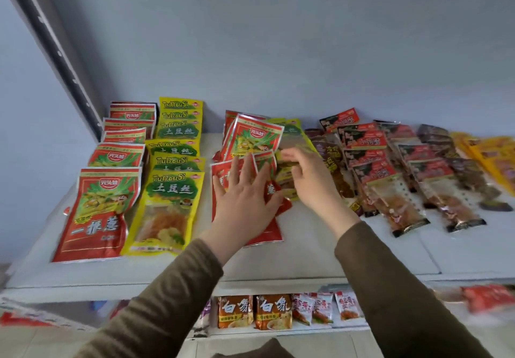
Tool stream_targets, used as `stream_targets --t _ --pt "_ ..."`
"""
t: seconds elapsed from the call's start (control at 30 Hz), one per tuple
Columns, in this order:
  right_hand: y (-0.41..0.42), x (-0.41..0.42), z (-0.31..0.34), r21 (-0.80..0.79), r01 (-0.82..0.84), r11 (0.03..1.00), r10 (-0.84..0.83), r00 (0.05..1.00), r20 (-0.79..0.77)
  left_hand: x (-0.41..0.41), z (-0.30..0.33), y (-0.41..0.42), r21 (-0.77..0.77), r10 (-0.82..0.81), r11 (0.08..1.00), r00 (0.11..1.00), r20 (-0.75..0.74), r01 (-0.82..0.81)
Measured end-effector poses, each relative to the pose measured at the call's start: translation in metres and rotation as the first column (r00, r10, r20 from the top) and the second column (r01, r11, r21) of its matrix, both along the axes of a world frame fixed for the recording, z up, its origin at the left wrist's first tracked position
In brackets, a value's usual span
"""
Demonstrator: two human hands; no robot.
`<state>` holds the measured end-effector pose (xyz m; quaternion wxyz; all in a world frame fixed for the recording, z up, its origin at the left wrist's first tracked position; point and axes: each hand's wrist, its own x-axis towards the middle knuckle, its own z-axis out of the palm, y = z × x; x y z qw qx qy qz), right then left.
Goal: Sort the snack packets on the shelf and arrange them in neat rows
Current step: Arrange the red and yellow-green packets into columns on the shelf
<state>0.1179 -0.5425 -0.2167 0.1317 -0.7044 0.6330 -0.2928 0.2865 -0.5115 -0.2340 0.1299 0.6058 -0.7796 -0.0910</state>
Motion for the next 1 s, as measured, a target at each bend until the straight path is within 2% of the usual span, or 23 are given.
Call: stream_targets --t 0.13,0.2,0.3,0.43,0.63,0.7,0.77,0.83,0.9,1.0 --pt "-0.015 -0.009 -0.002 0.016 -0.221 0.975 0.221 0.972 -0.076 -0.017 -0.005 -0.017 0.114 0.073 0.991 0.997 0.021 -0.075" --pt "-0.019 -0.010 -0.008 0.027 -0.279 0.960 0.279 0.942 -0.188 -0.018 -0.007 -0.016 0.119 0.102 0.987 0.994 0.036 -0.105" --pt "-0.024 -0.017 -0.017 0.010 -0.278 0.961 0.268 0.916 -0.300 -0.014 -0.010 -0.011 0.118 0.108 0.986 0.992 0.066 -0.116" --pt "-0.028 -0.033 -0.023 -0.036 -0.294 0.955 0.267 0.909 -0.319 -0.011 -0.012 -0.003 0.121 0.124 0.985 0.992 0.031 -0.126" --pt "-0.033 -0.052 -0.023 0.009 -0.225 0.974 0.212 0.906 -0.365 -0.014 -0.017 0.010 -0.008 0.134 0.991 0.990 0.042 -0.134" --pt "-0.033 -0.045 -0.015 -0.029 -0.179 0.983 0.161 0.935 -0.316 -0.016 -0.019 0.014 -0.072 0.136 0.988 0.990 0.039 -0.133" --pt "-0.033 -0.028 -0.004 -0.070 -0.135 0.988 0.122 0.978 -0.170 -0.018 -0.022 0.018 -0.144 0.144 0.980 0.989 0.042 -0.136" --pt "-0.033 -0.004 0.005 0.021 -0.138 0.990 0.139 0.989 -0.050 -0.018 -0.025 0.021 -0.208 0.147 0.969 0.987 0.062 -0.132" --pt "-0.033 0.018 0.007 0.158 -0.141 0.977 0.145 0.989 -0.011 -0.018 -0.029 0.024 -0.264 0.143 0.956 0.989 0.041 -0.127" --pt "-0.035 0.036 0.002 0.240 -0.099 0.966 0.098 0.995 0.015 -0.017 -0.030 0.026 -0.310 0.136 0.940 0.990 -0.047 -0.143"
